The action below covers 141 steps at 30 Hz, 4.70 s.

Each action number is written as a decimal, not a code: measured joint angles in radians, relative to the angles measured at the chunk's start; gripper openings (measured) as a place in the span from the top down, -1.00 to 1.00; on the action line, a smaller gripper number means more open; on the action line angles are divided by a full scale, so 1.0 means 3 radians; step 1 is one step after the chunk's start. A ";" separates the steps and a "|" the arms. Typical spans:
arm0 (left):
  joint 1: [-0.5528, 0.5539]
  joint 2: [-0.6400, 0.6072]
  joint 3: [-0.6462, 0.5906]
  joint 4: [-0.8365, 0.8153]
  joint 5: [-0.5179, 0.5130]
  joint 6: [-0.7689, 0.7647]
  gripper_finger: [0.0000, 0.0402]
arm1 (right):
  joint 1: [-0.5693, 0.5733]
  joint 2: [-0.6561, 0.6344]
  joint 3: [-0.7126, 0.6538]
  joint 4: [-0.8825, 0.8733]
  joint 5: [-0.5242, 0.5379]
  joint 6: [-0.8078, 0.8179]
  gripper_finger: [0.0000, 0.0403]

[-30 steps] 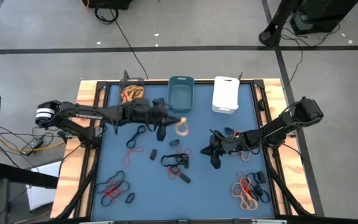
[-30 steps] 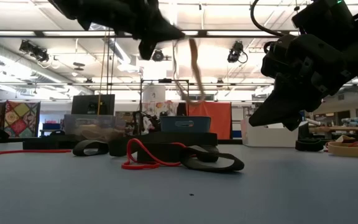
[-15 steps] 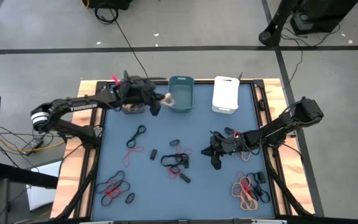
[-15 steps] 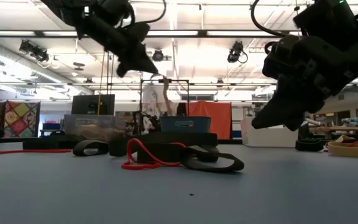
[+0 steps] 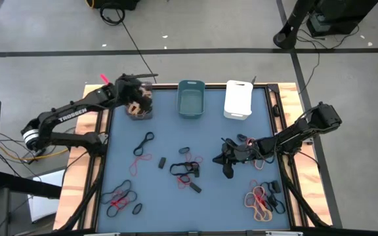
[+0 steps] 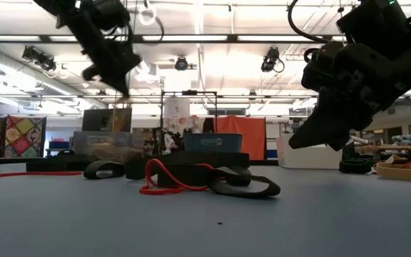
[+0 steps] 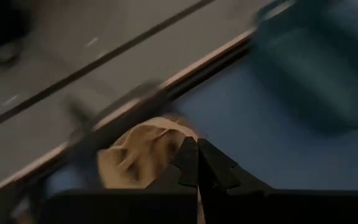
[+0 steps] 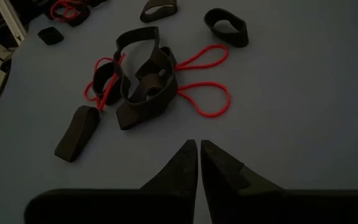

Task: Sort rubber bands into baskets
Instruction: Put the yellow rubber band into the black bin

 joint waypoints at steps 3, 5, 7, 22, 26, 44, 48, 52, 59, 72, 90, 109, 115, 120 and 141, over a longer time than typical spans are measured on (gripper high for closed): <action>0.0077 0.0062 -0.0002 -0.0248 -0.0132 -0.0061 0.98 | 0.0000 0.0000 0.0000 0.0013 0.0006 0.0022 0.83; 0.0108 0.0101 -0.0012 -0.0362 -0.0126 -0.0071 0.97 | 0.0000 0.0000 0.0000 0.0013 0.0047 0.0024 0.83; 0.0119 0.0134 -0.0013 -0.0388 -0.0122 -0.0069 0.95 | 0.0000 0.0000 0.0000 0.0014 0.0054 0.0024 0.83; 0.0119 0.0339 -0.0013 -0.0379 -0.0041 0.0025 0.60 | 0.0000 0.0000 0.0000 0.0018 0.0050 0.0062 0.83; 0.0113 0.0350 -0.0013 -0.0308 -0.0014 0.0132 0.41 | 0.0000 0.0000 0.0000 0.0016 0.0000 0.0070 0.83; -0.1301 0.0516 -0.0011 0.0787 0.0110 0.0004 0.36 | -0.0126 -0.0857 0.0070 -0.1773 -0.0558 0.0450 0.83; -0.1601 0.0783 -0.0011 0.1023 0.0111 -0.0002 0.36 | -0.0099 -0.1156 0.0353 -0.2579 -0.0402 0.0479 0.83; -0.1833 0.1087 -0.0011 0.1314 0.0110 -0.0001 0.36 | -0.0030 -0.1324 0.0668 -0.3368 -0.0241 0.0614 0.83; -0.2105 0.1479 -0.0011 0.1738 0.0110 -0.0061 0.36 | 0.0151 -0.1267 0.0749 -0.3716 -0.0414 0.0841 0.82; -0.2467 0.1837 -0.0011 0.2389 0.0109 0.0014 0.36 | 0.0351 -0.1049 0.0738 -0.3898 -0.0226 0.1072 0.44; -0.2504 0.2177 -0.0011 0.2561 0.0110 -0.0177 0.36 | 0.0678 -0.0479 0.0736 -0.4089 0.0461 0.1709 0.47; -0.2506 0.2187 -0.0011 0.3247 0.0312 0.0328 0.36 | 0.0679 -0.0562 0.0735 -0.3164 0.0437 0.0958 0.95; -0.2608 0.2187 -0.0011 0.3621 0.0413 0.0944 0.35 | 0.0586 -0.0751 0.0735 -0.2304 0.0372 0.0367 0.97; -0.2731 0.2187 -0.0011 0.3920 0.0418 0.1322 0.28 | 0.0448 -0.0776 0.0735 -0.1849 0.0246 0.0060 0.98; -0.2769 0.2277 -0.0010 0.4435 0.0434 0.1423 -0.21 | -0.0025 -0.0776 0.0741 -0.0717 -0.0414 -0.0649 0.98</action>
